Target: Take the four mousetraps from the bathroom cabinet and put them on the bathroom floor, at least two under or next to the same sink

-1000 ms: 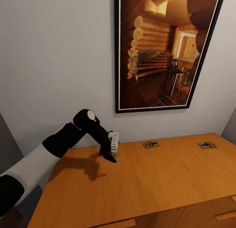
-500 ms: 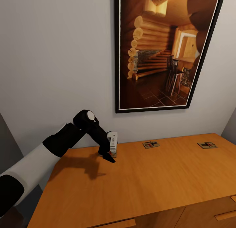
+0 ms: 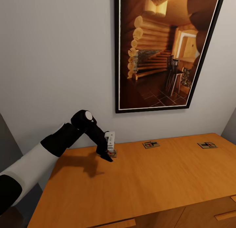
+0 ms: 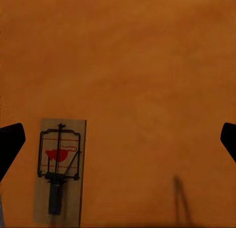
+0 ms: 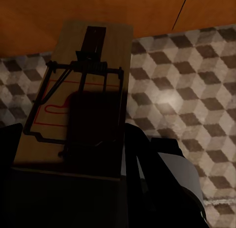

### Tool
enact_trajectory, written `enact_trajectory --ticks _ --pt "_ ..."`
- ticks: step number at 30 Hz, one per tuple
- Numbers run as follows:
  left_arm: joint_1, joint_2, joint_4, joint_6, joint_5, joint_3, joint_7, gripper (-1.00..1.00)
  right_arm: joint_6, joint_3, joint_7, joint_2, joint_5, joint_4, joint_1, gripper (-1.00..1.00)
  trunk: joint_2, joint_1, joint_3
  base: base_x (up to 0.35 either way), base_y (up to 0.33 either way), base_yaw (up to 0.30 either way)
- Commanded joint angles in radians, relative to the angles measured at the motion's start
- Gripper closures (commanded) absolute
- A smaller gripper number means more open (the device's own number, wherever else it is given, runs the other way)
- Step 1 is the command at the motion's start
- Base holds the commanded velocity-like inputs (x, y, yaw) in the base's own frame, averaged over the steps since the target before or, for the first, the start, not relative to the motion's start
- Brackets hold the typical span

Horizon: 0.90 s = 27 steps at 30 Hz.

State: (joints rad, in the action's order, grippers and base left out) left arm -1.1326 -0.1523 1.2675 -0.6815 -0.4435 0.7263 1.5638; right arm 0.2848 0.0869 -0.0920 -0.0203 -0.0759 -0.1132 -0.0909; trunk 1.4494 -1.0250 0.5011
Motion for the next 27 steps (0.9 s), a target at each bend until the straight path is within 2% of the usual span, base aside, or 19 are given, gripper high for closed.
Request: enact_trajectory --ticks 1,4,10,21,27 --pt "-0.001 -0.001 0.001 -0.011 -0.008 0.0 0.007 -1.0 0.004 0.008 -0.005 0.0 -0.012 0.001 -0.001 1.0 0.001 0.0 0.001 0.0 0.0 0.0" --pt "-0.001 -0.003 0.001 -0.011 -0.013 -0.001 0.007 -1.0 0.004 0.008 -0.005 0.0 -0.012 0.001 -0.001 1.0 0.001 0.0 0.001 0.0 0.0 0.0" --pt "-0.001 -0.023 0.002 -0.011 -0.018 -0.03 0.007 -1.0 0.004 0.008 -0.005 0.0 -0.011 0.001 -0.001 1.0 0.001 0.0 0.001 0.0 0.0 0.0" --pt "-0.001 -0.091 0.014 -0.011 -0.018 -0.046 0.007 -1.0 0.004 0.008 -0.005 0.0 -0.011 0.001 -0.001 1.0 0.001 0.0 0.001 0.0 0.0 0.0" --pt "-0.001 -0.099 0.016 -0.011 -0.018 -0.046 0.007 -1.0 0.004 0.008 -0.005 0.0 -0.011 0.001 -0.001 1.0 0.001 0.0 0.001 0.0 0.0 0.0"
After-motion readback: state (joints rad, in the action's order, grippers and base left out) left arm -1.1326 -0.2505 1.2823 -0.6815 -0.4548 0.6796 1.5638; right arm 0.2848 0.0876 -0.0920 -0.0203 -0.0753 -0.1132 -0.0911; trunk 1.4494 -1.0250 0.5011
